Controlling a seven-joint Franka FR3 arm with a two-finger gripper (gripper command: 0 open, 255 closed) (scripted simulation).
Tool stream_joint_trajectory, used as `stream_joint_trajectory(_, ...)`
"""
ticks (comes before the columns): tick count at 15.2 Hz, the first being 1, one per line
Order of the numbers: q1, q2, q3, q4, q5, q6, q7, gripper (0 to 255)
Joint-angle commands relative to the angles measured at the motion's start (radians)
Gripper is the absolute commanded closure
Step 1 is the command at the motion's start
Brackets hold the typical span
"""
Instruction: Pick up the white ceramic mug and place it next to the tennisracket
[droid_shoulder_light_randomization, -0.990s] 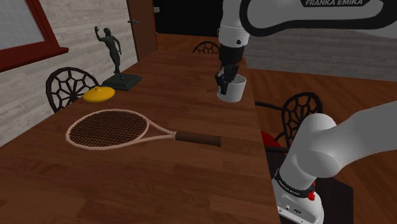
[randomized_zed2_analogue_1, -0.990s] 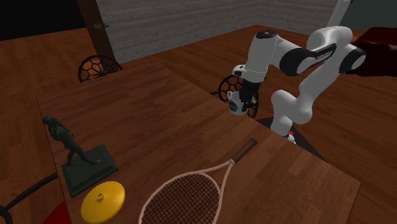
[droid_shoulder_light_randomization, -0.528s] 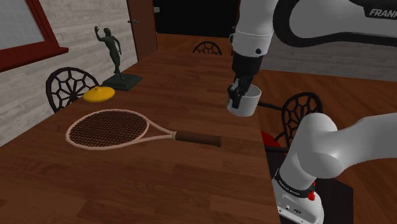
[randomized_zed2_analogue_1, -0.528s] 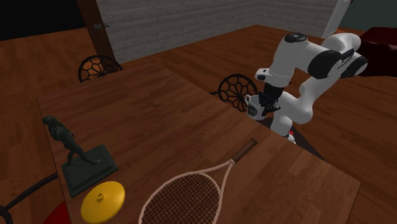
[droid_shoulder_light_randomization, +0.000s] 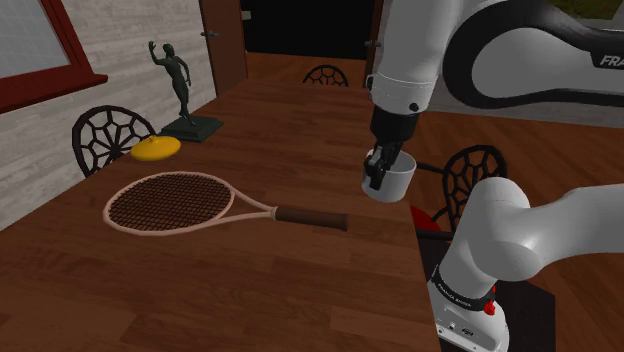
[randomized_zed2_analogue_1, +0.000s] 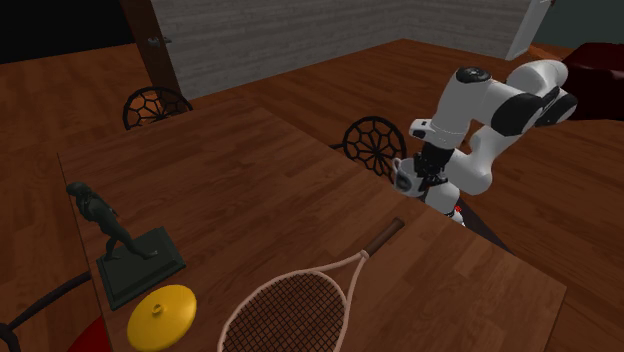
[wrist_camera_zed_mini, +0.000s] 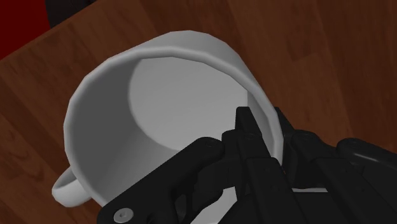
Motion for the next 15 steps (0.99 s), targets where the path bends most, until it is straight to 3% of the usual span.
stream_joint_trajectory(1,0.003,-0.011,0.004,-0.03,0.005,0.02,0.001,255)
stream_joint_trajectory(15,0.025,-0.043,0.038,-0.231,0.04,0.187,0.006,255)
